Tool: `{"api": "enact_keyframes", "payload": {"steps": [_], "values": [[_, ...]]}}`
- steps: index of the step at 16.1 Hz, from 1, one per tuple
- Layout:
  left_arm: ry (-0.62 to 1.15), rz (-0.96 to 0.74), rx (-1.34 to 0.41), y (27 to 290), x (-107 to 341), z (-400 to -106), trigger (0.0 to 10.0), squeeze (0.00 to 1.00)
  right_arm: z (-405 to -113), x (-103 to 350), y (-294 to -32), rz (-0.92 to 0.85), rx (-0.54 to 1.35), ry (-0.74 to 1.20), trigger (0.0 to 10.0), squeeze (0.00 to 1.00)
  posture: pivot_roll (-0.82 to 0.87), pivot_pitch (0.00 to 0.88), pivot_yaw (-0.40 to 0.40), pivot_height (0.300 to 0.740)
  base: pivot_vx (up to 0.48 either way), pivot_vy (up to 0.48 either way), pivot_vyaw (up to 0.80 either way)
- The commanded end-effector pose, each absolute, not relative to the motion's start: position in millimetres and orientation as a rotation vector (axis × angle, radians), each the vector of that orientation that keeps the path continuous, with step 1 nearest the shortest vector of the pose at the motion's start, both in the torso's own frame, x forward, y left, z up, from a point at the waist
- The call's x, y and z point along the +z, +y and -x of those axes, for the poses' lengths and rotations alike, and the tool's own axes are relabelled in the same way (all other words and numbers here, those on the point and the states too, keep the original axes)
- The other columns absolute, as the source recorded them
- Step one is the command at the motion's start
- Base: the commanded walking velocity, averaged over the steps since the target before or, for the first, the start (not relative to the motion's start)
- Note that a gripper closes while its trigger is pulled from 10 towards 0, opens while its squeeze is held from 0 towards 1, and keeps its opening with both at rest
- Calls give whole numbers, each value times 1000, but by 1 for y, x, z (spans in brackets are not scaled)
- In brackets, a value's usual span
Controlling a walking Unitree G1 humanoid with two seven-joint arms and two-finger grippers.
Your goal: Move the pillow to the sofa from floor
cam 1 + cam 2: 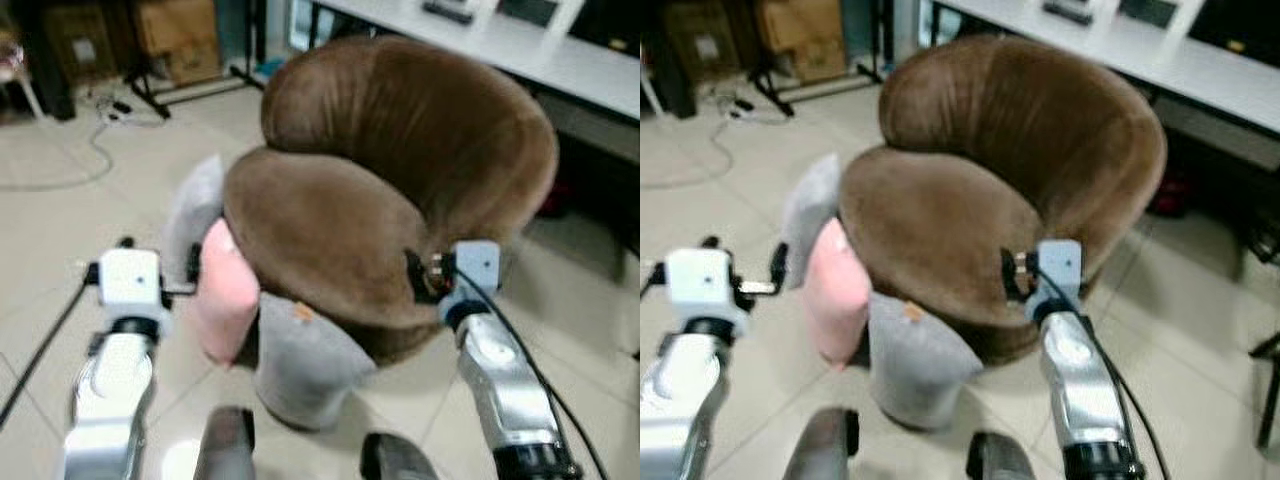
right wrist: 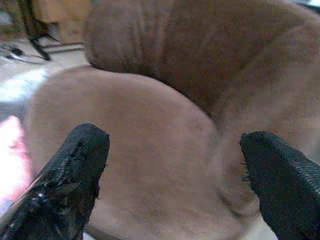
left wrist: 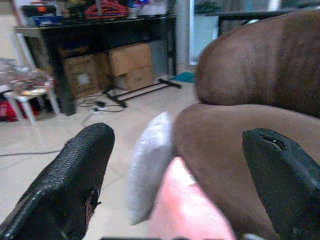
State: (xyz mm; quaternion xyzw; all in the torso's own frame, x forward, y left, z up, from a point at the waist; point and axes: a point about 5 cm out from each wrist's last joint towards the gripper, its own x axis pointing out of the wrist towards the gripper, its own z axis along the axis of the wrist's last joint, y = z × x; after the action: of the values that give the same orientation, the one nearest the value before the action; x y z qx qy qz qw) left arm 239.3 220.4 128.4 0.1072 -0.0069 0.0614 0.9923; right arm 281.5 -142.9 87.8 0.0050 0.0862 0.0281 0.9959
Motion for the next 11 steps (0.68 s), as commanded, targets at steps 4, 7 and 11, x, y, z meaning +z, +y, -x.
{"api": "enact_keyframes", "payload": {"steps": [4,7,11], "values": [[-19,-206,113,218,130,-240,10000,0,-284,91,-139,-6,79,165,10000,0,166,0,-119,625,307,0,0],[-17,-214,111,219,129,-240,10000,0,-284,90,-139,-3,82,167,10000,0,170,0,-117,625,304,0,0],[-20,-248,71,217,131,-246,10000,0,-283,85,-136,-22,60,180,10000,0,167,0,-62,625,273,0,0]]}}
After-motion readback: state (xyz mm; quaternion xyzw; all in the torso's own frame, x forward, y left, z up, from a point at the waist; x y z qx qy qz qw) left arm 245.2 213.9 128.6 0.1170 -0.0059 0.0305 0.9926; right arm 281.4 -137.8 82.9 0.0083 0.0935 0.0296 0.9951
